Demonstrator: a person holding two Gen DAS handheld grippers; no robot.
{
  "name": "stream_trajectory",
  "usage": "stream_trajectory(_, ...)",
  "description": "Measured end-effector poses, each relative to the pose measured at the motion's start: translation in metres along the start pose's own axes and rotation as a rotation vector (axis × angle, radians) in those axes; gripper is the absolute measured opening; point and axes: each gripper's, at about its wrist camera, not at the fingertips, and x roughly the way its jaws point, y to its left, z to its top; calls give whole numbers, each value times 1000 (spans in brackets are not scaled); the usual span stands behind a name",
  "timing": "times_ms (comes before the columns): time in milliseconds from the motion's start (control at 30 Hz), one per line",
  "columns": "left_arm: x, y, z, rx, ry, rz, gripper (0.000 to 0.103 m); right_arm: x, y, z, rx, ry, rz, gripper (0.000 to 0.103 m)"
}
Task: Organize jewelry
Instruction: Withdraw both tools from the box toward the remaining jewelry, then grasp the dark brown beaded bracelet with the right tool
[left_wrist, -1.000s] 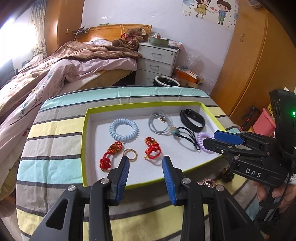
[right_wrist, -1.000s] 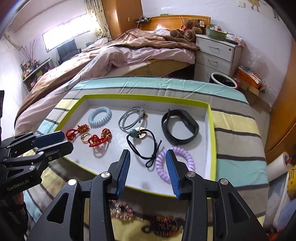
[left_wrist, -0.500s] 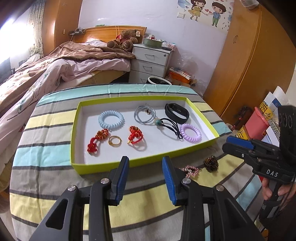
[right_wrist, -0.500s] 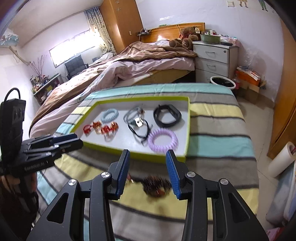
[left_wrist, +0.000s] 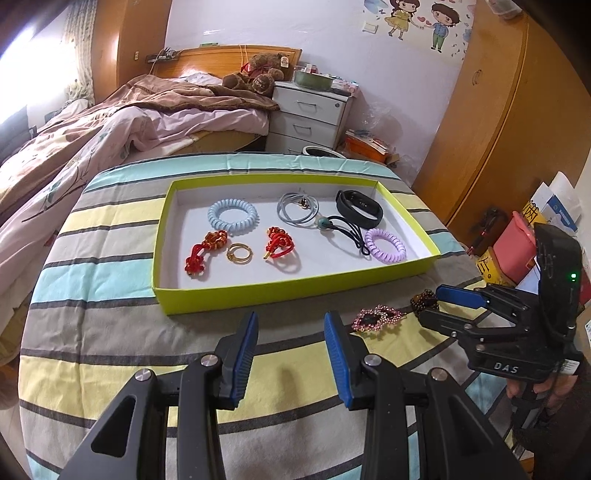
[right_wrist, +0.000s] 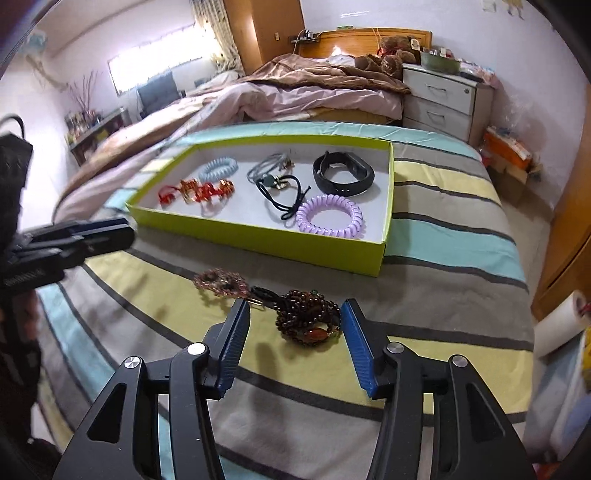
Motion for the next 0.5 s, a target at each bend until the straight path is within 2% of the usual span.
stream_trajectory(167,0,1,-1,-6,2,6,37,9,0,1,-11,23,-42,52)
stream_trajectory(433,7,-8,2,13,17,-13,37,9,-2,0,-3,23,-36,52)
stream_trajectory(467,9,-10,2,17,22,-15,37,9,-2,0,-2,23,-36,51)
stream_trajectory(500,11,-11,3,20,24,-16,37,8,-2,-1,-7,23,-49,45)
